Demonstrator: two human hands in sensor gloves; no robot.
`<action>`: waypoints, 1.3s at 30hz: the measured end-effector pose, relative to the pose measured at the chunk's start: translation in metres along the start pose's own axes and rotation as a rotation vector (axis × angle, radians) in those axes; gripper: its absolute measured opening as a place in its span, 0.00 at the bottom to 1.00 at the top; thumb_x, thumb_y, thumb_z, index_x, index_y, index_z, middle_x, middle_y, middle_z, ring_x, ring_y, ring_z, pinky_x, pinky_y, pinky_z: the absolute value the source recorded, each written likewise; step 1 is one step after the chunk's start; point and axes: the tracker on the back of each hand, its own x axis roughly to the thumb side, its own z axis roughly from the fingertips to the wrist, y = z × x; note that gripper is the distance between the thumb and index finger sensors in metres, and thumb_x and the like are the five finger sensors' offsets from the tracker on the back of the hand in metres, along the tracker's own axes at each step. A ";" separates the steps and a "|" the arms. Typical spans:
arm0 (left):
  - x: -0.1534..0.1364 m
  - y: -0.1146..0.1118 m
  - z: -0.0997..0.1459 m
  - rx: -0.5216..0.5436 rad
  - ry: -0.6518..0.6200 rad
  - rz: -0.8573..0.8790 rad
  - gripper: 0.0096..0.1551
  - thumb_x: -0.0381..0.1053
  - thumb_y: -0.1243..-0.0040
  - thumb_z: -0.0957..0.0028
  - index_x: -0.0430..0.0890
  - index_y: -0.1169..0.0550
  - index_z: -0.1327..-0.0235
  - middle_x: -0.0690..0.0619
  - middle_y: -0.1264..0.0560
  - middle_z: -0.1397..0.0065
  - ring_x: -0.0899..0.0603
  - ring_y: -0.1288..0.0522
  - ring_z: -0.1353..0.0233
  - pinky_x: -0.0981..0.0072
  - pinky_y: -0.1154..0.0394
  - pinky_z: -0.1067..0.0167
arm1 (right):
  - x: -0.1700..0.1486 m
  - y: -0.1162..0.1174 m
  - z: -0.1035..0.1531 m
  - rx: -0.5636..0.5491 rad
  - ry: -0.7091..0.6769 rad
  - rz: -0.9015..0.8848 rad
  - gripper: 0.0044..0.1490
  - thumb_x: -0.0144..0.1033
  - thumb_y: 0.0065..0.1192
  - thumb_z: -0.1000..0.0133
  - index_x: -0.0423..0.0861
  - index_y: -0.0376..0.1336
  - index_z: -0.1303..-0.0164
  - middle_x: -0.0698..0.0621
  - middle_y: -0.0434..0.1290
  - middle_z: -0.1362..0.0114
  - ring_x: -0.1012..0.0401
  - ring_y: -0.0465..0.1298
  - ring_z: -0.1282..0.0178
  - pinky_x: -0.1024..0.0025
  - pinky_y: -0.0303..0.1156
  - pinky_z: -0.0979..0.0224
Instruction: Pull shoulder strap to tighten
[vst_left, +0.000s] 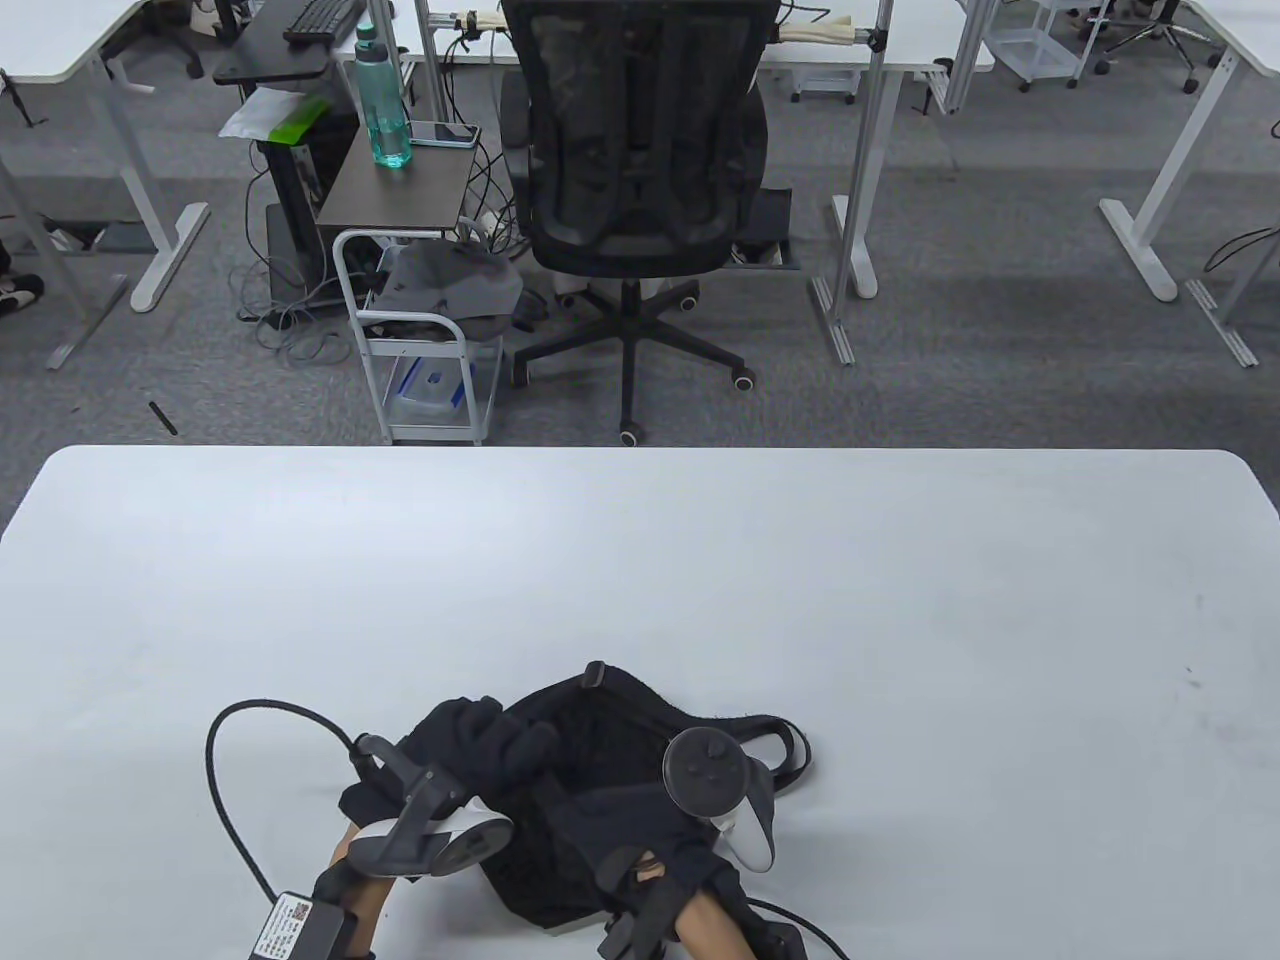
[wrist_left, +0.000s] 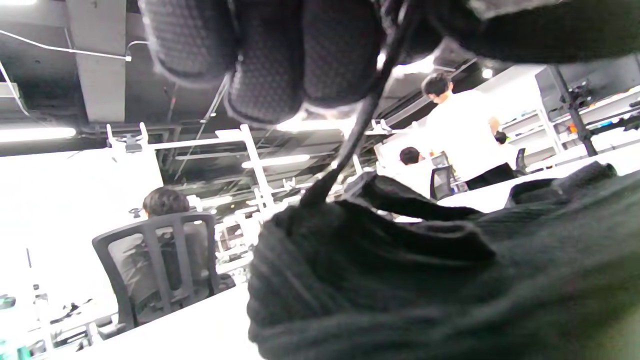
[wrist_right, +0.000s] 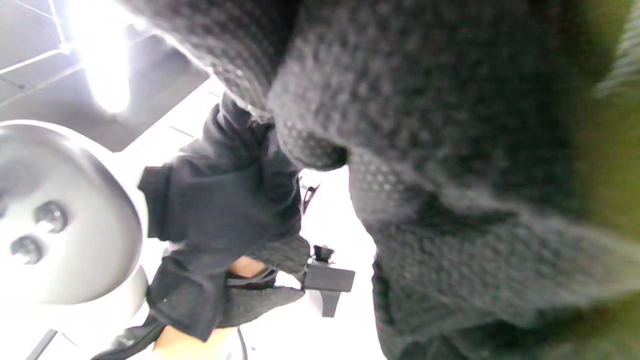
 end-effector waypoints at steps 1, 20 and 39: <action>0.002 0.001 0.001 0.029 -0.016 -0.011 0.38 0.61 0.60 0.68 0.66 0.33 0.36 0.63 0.18 0.49 0.50 0.20 0.37 0.59 0.23 0.38 | 0.000 0.000 0.000 0.005 0.003 -0.009 0.23 0.41 0.66 0.48 0.35 0.82 0.67 0.41 0.89 0.63 0.47 0.87 0.66 0.45 0.77 0.46; 0.016 0.000 0.001 0.048 -0.065 0.031 0.38 0.62 0.59 0.69 0.66 0.33 0.37 0.63 0.21 0.40 0.50 0.23 0.31 0.57 0.25 0.35 | 0.004 0.003 0.000 -0.069 -0.025 0.048 0.23 0.40 0.67 0.48 0.35 0.81 0.66 0.40 0.88 0.61 0.47 0.87 0.65 0.45 0.77 0.46; 0.028 0.014 0.002 0.082 -0.104 -0.100 0.37 0.62 0.55 0.67 0.62 0.31 0.37 0.63 0.22 0.38 0.50 0.24 0.30 0.60 0.25 0.34 | -0.004 0.002 -0.002 -0.133 0.006 0.060 0.24 0.43 0.67 0.48 0.37 0.79 0.59 0.39 0.86 0.53 0.44 0.85 0.56 0.43 0.74 0.43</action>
